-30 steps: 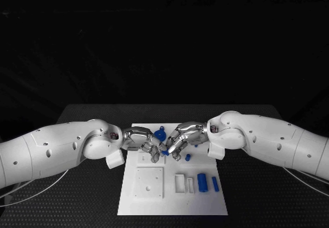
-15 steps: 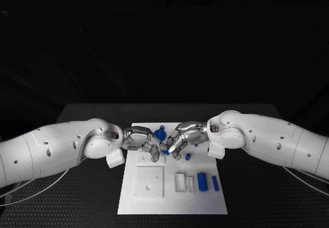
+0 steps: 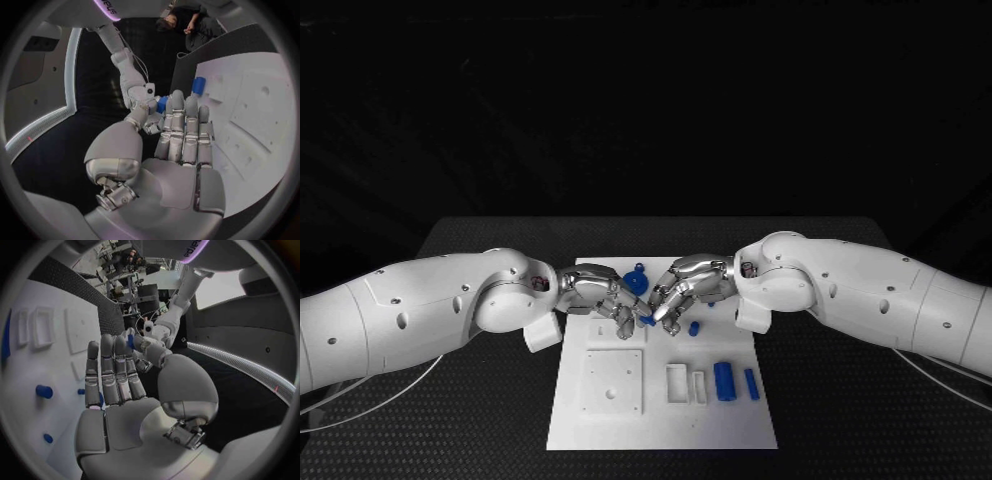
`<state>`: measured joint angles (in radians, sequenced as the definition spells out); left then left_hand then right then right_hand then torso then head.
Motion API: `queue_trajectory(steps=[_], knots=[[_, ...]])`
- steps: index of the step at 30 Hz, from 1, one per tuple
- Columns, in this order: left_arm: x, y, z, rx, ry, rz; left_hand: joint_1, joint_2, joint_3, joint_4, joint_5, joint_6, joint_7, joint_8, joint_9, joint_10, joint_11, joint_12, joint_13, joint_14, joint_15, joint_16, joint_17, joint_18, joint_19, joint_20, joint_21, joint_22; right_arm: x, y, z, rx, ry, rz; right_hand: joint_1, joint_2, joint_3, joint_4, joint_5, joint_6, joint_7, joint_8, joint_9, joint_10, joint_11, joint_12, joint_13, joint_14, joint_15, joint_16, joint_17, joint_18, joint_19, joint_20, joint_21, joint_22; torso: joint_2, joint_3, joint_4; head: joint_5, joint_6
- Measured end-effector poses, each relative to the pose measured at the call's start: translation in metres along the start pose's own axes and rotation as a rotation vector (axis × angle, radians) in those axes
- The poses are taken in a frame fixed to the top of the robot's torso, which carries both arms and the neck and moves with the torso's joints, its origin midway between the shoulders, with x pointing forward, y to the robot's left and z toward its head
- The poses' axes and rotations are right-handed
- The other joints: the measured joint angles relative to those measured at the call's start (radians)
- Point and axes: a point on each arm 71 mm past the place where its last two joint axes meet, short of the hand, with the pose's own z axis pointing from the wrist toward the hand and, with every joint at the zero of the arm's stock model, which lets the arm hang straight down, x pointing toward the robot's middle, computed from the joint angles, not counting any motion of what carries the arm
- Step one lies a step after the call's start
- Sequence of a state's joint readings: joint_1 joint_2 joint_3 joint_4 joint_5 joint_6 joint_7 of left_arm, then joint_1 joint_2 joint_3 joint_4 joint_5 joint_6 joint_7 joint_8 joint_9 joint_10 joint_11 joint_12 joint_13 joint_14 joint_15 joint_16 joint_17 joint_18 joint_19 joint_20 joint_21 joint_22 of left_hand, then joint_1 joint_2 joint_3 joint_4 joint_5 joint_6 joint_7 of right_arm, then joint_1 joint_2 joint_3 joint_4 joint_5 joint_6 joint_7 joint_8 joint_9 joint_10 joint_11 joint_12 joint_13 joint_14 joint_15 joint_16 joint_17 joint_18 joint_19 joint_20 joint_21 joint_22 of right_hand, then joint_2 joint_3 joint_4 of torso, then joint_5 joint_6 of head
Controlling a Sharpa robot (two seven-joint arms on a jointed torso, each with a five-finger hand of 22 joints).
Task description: Assemble the parts on the task board
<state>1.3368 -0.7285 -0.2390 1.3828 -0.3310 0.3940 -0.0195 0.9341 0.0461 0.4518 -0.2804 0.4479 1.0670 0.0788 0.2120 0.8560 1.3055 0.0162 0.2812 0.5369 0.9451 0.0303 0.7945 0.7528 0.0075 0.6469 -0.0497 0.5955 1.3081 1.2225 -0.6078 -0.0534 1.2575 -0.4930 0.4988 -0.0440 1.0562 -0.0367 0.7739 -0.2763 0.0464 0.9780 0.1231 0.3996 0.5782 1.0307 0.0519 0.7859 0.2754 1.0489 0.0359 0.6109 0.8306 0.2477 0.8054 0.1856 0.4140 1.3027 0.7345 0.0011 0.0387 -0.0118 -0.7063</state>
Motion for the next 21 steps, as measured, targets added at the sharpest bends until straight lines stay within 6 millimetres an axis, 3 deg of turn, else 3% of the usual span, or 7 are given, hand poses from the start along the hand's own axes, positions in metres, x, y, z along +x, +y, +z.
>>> queue_trajectory(steps=[21], knots=[[-0.0003,-0.001,0.003,-0.011,-0.011,0.012,0.023,0.008,0.004,-0.004,-0.011,0.011,-0.001,-0.004,-0.001,0.008,0.005,-0.013,-0.003,0.0,0.0,0.004,0.0,0.0,0.0,0.0,0.0,0.0,0.001,-0.0022,-0.0008,0.013,-0.013,0.015,0.0,0.0,0.011,0.012,0.004,-0.002,0.002,-0.003,0.006,-0.007,0.0,-0.004,0.002,-0.004,0.003,-0.012,0.001,0.0,0.0,0.0,-0.004,0.0,0.0,0.0006,0.0012,0.0,-0.002]])
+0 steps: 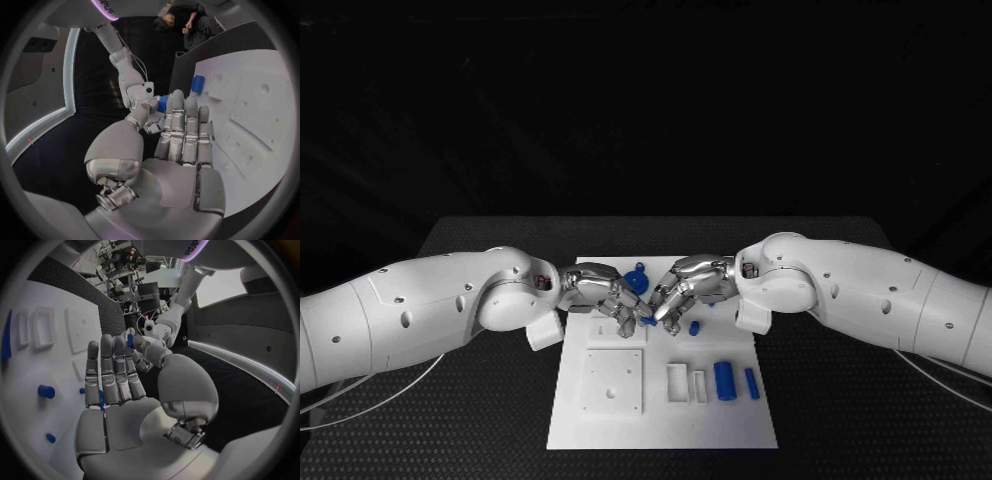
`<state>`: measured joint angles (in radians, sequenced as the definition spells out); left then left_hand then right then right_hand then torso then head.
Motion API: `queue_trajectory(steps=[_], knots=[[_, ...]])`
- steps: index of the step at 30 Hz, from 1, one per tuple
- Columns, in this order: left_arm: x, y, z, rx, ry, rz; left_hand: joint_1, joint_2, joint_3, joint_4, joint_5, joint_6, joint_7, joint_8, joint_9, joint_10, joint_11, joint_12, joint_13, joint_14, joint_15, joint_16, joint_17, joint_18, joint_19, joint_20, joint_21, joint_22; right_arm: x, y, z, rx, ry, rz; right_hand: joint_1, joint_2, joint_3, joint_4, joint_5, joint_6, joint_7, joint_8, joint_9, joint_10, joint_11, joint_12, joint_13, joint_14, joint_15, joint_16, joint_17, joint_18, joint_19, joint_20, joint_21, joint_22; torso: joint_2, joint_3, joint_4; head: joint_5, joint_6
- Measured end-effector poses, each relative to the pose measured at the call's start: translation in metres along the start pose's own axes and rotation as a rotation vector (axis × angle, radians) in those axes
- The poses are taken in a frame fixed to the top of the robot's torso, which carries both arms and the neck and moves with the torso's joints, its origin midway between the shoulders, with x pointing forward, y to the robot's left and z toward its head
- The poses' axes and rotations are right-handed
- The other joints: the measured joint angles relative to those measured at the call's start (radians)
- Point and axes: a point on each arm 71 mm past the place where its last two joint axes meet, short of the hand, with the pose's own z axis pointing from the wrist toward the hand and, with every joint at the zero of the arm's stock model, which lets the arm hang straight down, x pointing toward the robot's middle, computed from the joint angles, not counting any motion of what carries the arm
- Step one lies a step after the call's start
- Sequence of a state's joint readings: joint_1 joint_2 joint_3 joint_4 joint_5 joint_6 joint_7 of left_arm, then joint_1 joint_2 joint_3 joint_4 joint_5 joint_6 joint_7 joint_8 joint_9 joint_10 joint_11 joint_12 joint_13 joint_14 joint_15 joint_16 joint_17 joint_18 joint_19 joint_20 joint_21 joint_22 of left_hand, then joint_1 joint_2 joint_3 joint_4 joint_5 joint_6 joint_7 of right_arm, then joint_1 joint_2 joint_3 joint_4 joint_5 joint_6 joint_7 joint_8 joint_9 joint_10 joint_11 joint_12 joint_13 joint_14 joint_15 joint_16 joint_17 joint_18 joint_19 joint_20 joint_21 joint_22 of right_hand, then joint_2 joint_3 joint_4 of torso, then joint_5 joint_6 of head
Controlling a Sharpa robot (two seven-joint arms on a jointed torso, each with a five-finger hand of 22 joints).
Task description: Assemble the parts on the task board
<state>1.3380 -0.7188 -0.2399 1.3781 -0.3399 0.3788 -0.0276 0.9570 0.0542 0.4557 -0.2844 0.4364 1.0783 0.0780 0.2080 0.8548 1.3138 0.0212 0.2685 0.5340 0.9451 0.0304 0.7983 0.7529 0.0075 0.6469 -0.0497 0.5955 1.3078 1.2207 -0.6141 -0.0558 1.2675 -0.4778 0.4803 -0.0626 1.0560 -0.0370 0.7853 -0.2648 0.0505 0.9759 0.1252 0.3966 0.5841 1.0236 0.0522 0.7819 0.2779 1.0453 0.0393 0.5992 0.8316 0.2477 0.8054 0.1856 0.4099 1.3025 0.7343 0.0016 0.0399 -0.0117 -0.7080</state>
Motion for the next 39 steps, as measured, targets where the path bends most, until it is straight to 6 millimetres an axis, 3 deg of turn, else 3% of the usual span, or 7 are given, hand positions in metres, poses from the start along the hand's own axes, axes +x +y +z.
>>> queue_trajectory(steps=[5,11,18,30,34,39], knots=[[0.0002,0.0,0.0006,-0.011,-0.007,0.001,-0.001,-0.001,-0.01,0.009,-0.004,0.003,0.0,0.0,-0.005,0.005,-0.002,-0.014,-0.005,0.0,0.0,0.0,0.0,0.0,0.0,0.0,0.0,0.0,0.0005,-0.0006,0.0001,0.006,-0.002,0.001,0.0,0.0,0.0,0.0,0.0,-0.002,0.002,-0.003,0.004,-0.002,0.002,0.0,0.001,0.0,0.0,0.0,0.001,0.0,0.0,0.0,0.0,0.0,0.0,0.0,0.0,0.0,0.0],[0.0004,0.0008,0.0013,-0.029,-0.009,0.004,-0.031,-0.042,-0.022,0.036,-0.062,-0.005,0.008,-0.014,-0.016,0.016,-0.013,-0.036,-0.012,0.0,0.0,0.0,-0.006,0.0,0.004,-0.004,0.0,0.0,0.0008,-0.0004,0.0004,0.007,-0.005,0.002,0.0,0.0,0.0,0.0,0.0,0.0,0.0,-0.003,0.005,-0.002,0.002,0.0,0.001,0.0,0.0,0.0,0.001,0.0,0.0,0.0,0.0,0.0,0.0,0.0,-0.0005,0.0,-0.002],[0.0016,0.0012,0.0024,-0.044,-0.007,0.007,-0.055,-0.065,-0.025,0.053,-0.072,-0.008,0.011,-0.023,-0.025,0.018,-0.015,-0.044,-0.015,-0.004,0.004,-0.004,-0.009,0.0,0.004,-0.004,0.0,0.0,0.0012,0.0011,0.001,0.003,-0.006,0.003,0.0,0.0,0.003,0.003,0.0,0.002,-0.002,-0.003,0.004,0.0,0.003,0.0,0.002,0.0,0.0,0.0,0.002,0.0,0.0,0.0,0.0,0.0,0.0,0.0,-0.0005,0.001,-0.003],[0.0023,0.001,0.0036,-0.052,-0.005,0.012,-0.051,-0.067,-0.017,0.059,-0.074,-0.008,0.011,-0.023,-0.03,0.021,-0.011,-0.053,-0.015,-0.004,0.004,-0.004,-0.009,0.0,0.004,-0.004,0.0,0.0,0.0019,0.0009,0.0013,0.003,-0.007,0.004,0.0,0.0,0.003,0.003,0.004,0.002,-0.001,-0.003,0.004,0.0,0.004,0.0,0.004,0.0,0.0,0.0,0.003,0.0,0.0,0.0,0.0,0.0,0.0,0.0,-0.0012,-0.001,-0.003],[0.0023,0.0008,0.0037,-0.052,-0.006,0.013,-0.028,-0.053,-0.005,0.047,-0.079,-0.008,0.011,-0.023,-0.034,0.023,-0.009,-0.053,-0.015,-0.004,0.004,-0.004,-0.009,0.0,0.004,-0.004,0.0,0.0,0.0018,0.0006,0.0011,0.006,-0.007,0.004,0.0,0.0,0.003,0.003,0.004,0.002,-0.001,-0.004,0.004,0.001,0.004,0.0,0.004,0.0,0.0,0.0,0.003,0.0,0.0,0.0,0.0,0.0,0.0,0.0,-0.0011,-0.002,-0.003],[0.0022,0.0008,0.0035,-0.05,-0.006,0.012,0.006,-0.032,0.019,0.044,-0.12,-0.004,0.008,-0.025,-0.035,0.029,-0.007,-0.06,-0.015,-0.004,0.004,-0.004,-0.009,0.0,0.004,-0.004,0.0,0.0,0.0014,0.0,0.0009,0.013,-0.008,0.001,0.0,0.0,0.003,0.003,0.004,0.001,-0.001,-0.006,0.004,0.002,0.005,0.0,0.005,0.0,0.0,0.0,0.004,0.0,0.0,0.0,0.0,0.0,0.0,0.0,-0.0009,-0.001,-0.003]])
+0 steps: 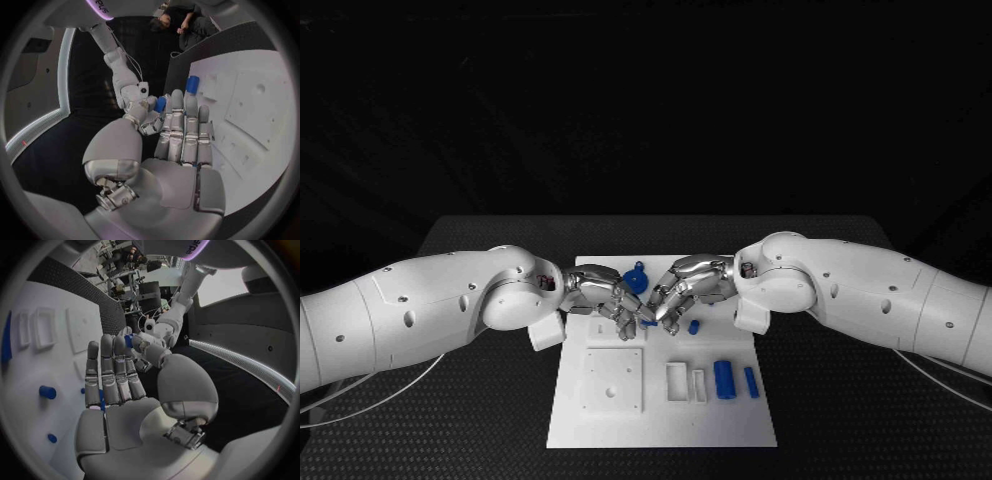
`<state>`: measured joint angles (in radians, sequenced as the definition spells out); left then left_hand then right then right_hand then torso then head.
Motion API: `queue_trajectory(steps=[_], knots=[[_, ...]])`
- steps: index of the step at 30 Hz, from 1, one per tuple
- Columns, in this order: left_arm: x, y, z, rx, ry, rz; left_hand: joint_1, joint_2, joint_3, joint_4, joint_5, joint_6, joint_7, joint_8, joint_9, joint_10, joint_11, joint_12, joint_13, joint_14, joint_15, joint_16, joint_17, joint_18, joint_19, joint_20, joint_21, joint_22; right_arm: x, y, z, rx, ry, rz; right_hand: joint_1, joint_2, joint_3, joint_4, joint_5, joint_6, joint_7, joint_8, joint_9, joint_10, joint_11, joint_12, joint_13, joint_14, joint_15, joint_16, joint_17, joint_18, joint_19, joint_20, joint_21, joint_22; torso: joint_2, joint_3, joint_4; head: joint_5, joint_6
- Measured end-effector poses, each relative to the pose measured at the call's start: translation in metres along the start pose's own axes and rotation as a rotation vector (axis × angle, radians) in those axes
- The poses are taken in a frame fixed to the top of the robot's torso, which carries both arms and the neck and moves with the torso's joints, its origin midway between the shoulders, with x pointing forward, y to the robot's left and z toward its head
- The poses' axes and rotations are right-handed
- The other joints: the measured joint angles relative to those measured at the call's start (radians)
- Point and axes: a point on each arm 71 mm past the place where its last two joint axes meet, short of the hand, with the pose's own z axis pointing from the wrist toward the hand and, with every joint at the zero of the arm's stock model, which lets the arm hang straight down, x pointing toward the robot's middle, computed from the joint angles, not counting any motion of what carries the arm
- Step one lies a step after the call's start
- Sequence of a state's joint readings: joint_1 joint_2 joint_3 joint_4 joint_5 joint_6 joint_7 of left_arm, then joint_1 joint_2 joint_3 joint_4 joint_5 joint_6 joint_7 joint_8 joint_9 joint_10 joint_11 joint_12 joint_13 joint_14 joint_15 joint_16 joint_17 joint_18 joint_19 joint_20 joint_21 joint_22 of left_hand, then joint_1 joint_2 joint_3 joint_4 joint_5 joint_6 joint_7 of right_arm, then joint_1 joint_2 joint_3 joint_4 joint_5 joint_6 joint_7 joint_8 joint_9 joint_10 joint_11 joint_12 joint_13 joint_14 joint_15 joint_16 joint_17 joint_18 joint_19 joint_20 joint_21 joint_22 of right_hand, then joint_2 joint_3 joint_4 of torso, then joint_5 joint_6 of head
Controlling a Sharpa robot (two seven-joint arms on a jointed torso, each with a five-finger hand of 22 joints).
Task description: Assemble the parts on the task board
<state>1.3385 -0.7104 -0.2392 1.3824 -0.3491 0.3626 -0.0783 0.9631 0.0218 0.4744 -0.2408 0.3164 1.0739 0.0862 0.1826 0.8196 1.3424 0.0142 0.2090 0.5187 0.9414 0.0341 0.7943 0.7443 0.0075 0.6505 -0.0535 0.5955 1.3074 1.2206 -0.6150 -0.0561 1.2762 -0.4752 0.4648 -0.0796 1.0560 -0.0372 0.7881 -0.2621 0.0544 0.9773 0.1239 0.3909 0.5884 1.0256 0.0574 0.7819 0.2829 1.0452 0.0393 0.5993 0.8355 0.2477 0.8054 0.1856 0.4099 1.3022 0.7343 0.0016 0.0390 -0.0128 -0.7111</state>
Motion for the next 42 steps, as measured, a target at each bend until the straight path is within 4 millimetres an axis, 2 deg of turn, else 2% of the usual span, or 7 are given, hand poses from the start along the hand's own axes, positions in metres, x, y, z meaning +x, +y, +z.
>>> queue_trajectory(steps=[13,16,23,27,31,37,42], knots=[[-0.002,0.001,-0.001,0.008,-0.003,-0.003,-0.006,0.026,0.01,0.002,-0.043,0.009,-0.002,-0.003,-0.006,0.009,-0.002,-0.005,0.004,0.004,-0.004,0.001,0.0,0.0,0.0,0.0,0.0,0.0,-0.002,0.0,0.0,0.003,-0.012,-0.001,0.0,0.0,0.002,0.002,0.005,0.001,-0.001,-0.005,0.001,0.0,0.0,-0.005,0.002,0.0,0.0,-0.005,0.002,0.0,0.0,0.0,-0.004,0.0,0.0,-0.0003,0.0003,0.001,0.0],[-0.003,0.001,-0.002,0.009,-0.006,-0.003,-0.006,0.027,0.011,0.002,-0.043,0.014,-0.004,-0.003,-0.01,0.016,-0.002,-0.005,0.006,0.007,-0.007,0.007,0.002,0.0,0.0,0.0,0.0,0.0,-0.002,0.0,0.0,0.001,-0.019,0.005,-0.015,-0.012,-0.011,0.015,0.078,-0.003,-0.003,-0.016,0.013,-0.015,0.004,-0.02,0.006,-0.006,0.006,-0.02,0.005,0.0,-0.009,0.009,-0.011,0.0,0.0,-0.0004,0.0003,0.0,-0.001],[-0.004,0.001,-0.003,0.011,-0.016,-0.005,-0.004,0.04,0.01,0.001,-0.057,0.014,-0.004,-0.004,-0.016,0.018,-0.004,-0.005,0.007,0.007,-0.007,0.007,0.003,0.0,0.0,0.0,0.0,0.001,-0.003,-0.001,-0.001,0.0,-0.027,0.019,-0.064,-0.024,-0.142,-0.018,0.211,-0.033,0.015,-0.054,0.013,-0.047,0.022,-0.044,0.008,-0.032,0.024,-0.052,0.005,0.0,-0.044,0.022,-0.032,0.004,0.0,-0.0002,0.0003,0.001,-0.001],[-0.005,0.0,-0.003,0.013,-0.026,-0.007,-0.002,0.042,0.009,-0.003,-0.062,0.017,-0.007,-0.005,-0.017,0.025,-0.008,-0.005,0.008,0.007,-0.007,0.007,0.003,0.0,0.0,0.0,0.0,0.001,-0.006,-0.004,-0.003,0.008,-0.043,0.028,-0.077,-0.037,-0.239,-0.025,0.217,-0.089,0.039,-0.097,-0.006,-0.107,0.049,-0.079,-0.004,-0.094,0.052,-0.094,-0.01,0.0,-0.107,0.03,-0.071,-0.001,0.0,0.0001,0.0,0.002,-0.001],[-0.007,0.001,-0.004,0.008,-0.044,-0.006,-0.005,0.053,0.01,-0.009,-0.072,0.021,-0.004,-0.007,-0.024,0.026,-0.008,-0.005,0.009,0.007,-0.007,0.008,0.004,0.0,0.0,0.0,0.0,0.001,-0.01,-0.006,-0.007,0.005,-0.067,0.044,-0.134,-0.093,-0.326,-0.024,0.187,-0.133,0.061,-0.13,-0.024,-0.152,0.073,-0.103,-0.02,-0.144,0.079,-0.122,-0.022,0.0,-0.16,0.041,-0.106,-0.013,0.0,0.0006,-0.0001,0.003,-0.001],[-0.011,0.005,-0.005,-0.018,-0.089,0.001,-0.006,0.054,0.007,-0.012,-0.074,0.026,-0.009,-0.009,-0.028,0.03,-0.009,-0.005,0.011,0.011,-0.011,0.011,0.006,0.0,0.009,-0.002,0.0,0.0,-0.016,-0.003,-0.011,-0.036,-0.107,0.084,-0.148,-0.086,-0.398,-0.022,0.178,-0.18,0.08,-0.153,-0.045,-0.217,0.102,-0.132,-0.049,-0.212,0.112,-0.151,-0.039,0.0,-0.206,0.052,-0.134,-0.018,0.0,0.0011,0.0001,0.005,0.0],[-0.014,0.007,-0.006,-0.035,-0.122,0.007,-0.006,0.054,0.007,-0.012,-0.074,0.026,-0.009,-0.005,-0.03,0.032,-0.01,-0.005,0.012,0.011,-0.011,0.015,0.005,0.0,0.009,-0.002,0.0,0.0,-0.033,-0.007,-0.023,-0.053,-0.195,0.112,-0.152,-0.088,-0.403,-0.019,0.179,-0.18,0.08,-0.153,-0.045,-0.218,0.103,-0.132,-0.053,-0.213,0.112,-0.151,-0.041,0.0,-0.209,0.052,-0.134,-0.018,0.0,0.0012,0.0,0.007,0.0]])
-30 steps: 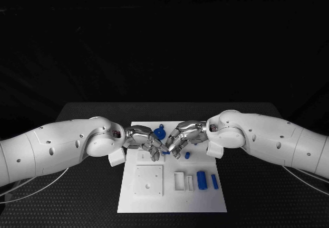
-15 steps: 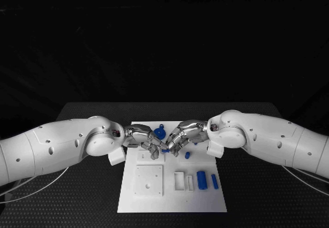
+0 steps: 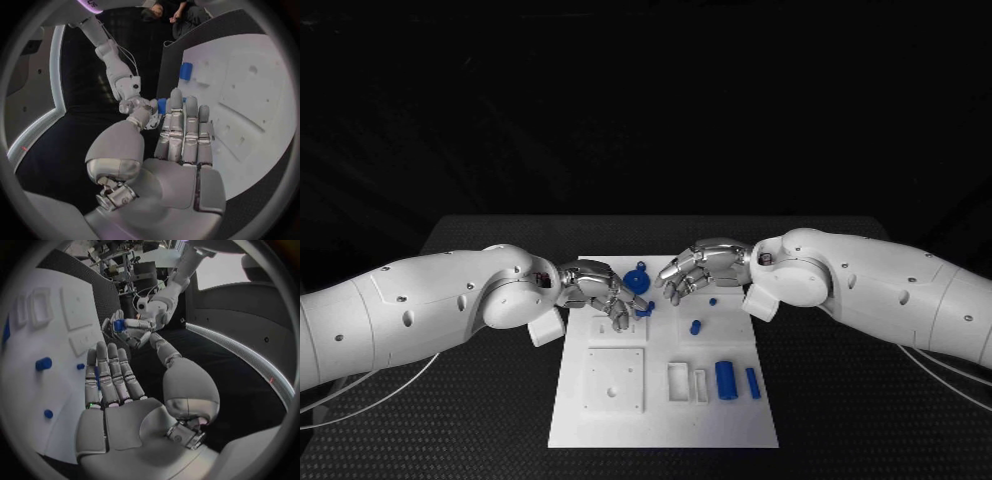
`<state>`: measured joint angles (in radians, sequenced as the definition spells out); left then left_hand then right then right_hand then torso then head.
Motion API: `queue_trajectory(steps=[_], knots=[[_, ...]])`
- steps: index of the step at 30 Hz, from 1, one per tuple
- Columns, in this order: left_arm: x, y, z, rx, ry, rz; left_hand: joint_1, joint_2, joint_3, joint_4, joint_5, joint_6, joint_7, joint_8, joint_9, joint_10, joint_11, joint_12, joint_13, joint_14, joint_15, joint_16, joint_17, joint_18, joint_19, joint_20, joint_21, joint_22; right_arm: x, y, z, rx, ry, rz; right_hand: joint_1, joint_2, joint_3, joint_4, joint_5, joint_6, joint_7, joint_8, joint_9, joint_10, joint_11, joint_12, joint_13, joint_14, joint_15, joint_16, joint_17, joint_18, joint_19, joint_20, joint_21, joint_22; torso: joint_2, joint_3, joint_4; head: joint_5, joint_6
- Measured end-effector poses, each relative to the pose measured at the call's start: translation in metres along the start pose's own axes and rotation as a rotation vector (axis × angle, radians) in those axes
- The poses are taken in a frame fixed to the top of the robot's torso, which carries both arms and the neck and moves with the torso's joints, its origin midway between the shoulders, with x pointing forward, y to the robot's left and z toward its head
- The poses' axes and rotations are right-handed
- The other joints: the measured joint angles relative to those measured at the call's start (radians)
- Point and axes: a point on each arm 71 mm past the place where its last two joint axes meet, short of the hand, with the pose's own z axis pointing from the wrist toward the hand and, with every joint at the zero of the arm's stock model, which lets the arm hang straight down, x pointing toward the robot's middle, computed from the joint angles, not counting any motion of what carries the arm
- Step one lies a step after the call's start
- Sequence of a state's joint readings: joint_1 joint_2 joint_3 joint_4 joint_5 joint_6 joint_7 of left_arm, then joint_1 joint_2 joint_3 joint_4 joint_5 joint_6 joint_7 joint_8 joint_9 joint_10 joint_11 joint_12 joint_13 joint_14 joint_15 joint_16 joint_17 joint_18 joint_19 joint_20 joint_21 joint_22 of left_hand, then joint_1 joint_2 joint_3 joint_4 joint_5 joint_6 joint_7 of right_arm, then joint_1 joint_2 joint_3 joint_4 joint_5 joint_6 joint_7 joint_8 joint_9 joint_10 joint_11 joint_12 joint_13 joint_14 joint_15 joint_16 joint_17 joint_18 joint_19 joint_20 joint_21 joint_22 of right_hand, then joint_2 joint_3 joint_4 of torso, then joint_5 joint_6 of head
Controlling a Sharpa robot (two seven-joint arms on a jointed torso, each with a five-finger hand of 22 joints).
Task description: Assemble the parts on the task board
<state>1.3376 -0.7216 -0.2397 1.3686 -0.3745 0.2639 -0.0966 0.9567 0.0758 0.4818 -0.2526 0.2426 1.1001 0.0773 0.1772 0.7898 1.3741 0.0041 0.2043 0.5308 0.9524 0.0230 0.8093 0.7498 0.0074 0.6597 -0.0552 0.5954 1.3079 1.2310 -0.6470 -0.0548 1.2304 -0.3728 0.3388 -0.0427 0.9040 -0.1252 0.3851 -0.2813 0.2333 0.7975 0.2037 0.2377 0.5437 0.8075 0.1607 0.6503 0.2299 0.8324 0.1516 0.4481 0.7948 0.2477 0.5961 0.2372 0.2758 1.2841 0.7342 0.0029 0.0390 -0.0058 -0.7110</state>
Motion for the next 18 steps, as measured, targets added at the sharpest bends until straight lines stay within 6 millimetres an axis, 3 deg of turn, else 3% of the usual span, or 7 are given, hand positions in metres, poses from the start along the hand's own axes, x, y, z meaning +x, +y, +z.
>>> queue_trajectory(steps=[7,10,13,15,17,18], knots=[[-0.009,0.003,0.0,-0.036,-0.09,0.017,0.001,0.001,0.0,0.0,-0.003,0.006,0.001,0.0,-0.004,0.002,0.001,0.0,0.003,0.01,-0.005,0.007,0.002,0.0,0.01,-0.01,0.013,0.0,-0.032,0.016,-0.017,-0.059,-0.145,0.001,-0.011,0.006,-0.006,0.0,0.007,0.0,0.0,0.0,0.0,0.0,0.0,0.0,-0.003,0.0,0.0,0.0,-0.002,0.0,0.0,0.0,0.0,0.0,0.0,0.0,-0.0016,0.002,0.004],[-0.015,0.004,0.001,-0.062,-0.142,0.03,-0.001,0.003,-0.017,-0.02,0.065,0.019,0.002,0.006,-0.008,0.021,0.009,0.025,0.022,0.054,-0.029,0.041,0.014,0.0,0.062,-0.014,0.054,0.0,-0.046,0.021,-0.025,-0.081,-0.213,-0.002,-0.021,0.016,-0.009,0.003,0.021,0.013,-0.006,0.005,0.0,0.015,-0.015,0.011,-0.005,0.021,-0.016,0.008,-0.005,0.0,0.021,0.002,0.0,-0.003,-0.002,0.0,-0.003,0.003,0.005],[-0.019,0.003,0.003,-0.093,-0.178,0.055,-0.005,0.006,-0.023,-0.026,0.09,0.02,0.002,0.01,-0.012,0.038,0.004,0.071,0.056,0.087,-0.051,0.079,0.029,0.0,0.103,-0.023,0.101,0.0,-0.061,0.026,-0.035,-0.102,-0.289,-0.015,-0.021,0.016,-0.008,0.003,0.034,0.013,-0.006,0.005,0.0,0.02,-0.013,0.011,-0.009,0.025,-0.018,0.008,-0.011,0.0,0.024,0.005,0.0,-0.006,-0.005,0.0006,-0.0041,0.006,0.006],[-0.023,-0.001,0.004,-0.12,-0.205,0.085,-0.005,0.006,-0.027,-0.031,0.097,0.02,0.001,0.01,-0.016,0.042,0.0,0.129,0.096,0.116,-0.07,0.124,0.046,0.0,0.151,-0.032,0.154,0.0,-0.076,0.031,-0.044,-0.115,-0.359,-0.037,-0.021,0.016,-0.005,0.005,0.054,0.022,-0.007,0.01,0.0,0.028,-0.02,0.011,-0.013,0.034,-0.021,0.009,-0.013,0.0,0.03,0.008,0.0,-0.007,-0.008,0.0016,-0.0048,0.008,0.005],[-0.029,-0.006,0.003,-0.151,-0.233,0.122,-0.002,0.004,-0.033,-0.036,0.113,0.022,-0.008,0.01,-0.022,0.063,-0.024,0.218,0.156,0.15,-0.096,0.181,0.072,0.023,0.209,-0.047,0.23,0.0,-0.09,0.034,-0.052,-0.118,-0.43,-0.071,-0.021,0.016,-0.001,0.001,0.073,0.022,-0.007,0.011,-0.002,0.038,-0.024,0.016,-0.015,0.044,-0.029,0.015,-0.016,0.0,0.039,0.006,0.001,-0.007,-0.012,0.0026,-0.0056,0.012,0.003],[-0.032,-0.008,0.003,-0.165,-0.246,0.139,-0.001,0.003,-0.033,-0.036,0.125,0.02,-0.01,0.012,-0.022,0.087,-0.051,0.274,0.197,0.165,-0.118,0.212,0.086,0.031,0.228,-0.055,0.275,0.0,-0.095,0.034,-0.055,-0.117,-0.46,-0.088,-0.021,0.016,-0.001,0.001,0.081,0.023,-0.008,0.011,-0.003,0.048,-0.027,0.02,-0.017,0.054,-0.031,0.02,-0.017,0.0,0.045,0.005,0.005,-0.007,-0.013,0.003,-0.0061,0.013,0.002]])
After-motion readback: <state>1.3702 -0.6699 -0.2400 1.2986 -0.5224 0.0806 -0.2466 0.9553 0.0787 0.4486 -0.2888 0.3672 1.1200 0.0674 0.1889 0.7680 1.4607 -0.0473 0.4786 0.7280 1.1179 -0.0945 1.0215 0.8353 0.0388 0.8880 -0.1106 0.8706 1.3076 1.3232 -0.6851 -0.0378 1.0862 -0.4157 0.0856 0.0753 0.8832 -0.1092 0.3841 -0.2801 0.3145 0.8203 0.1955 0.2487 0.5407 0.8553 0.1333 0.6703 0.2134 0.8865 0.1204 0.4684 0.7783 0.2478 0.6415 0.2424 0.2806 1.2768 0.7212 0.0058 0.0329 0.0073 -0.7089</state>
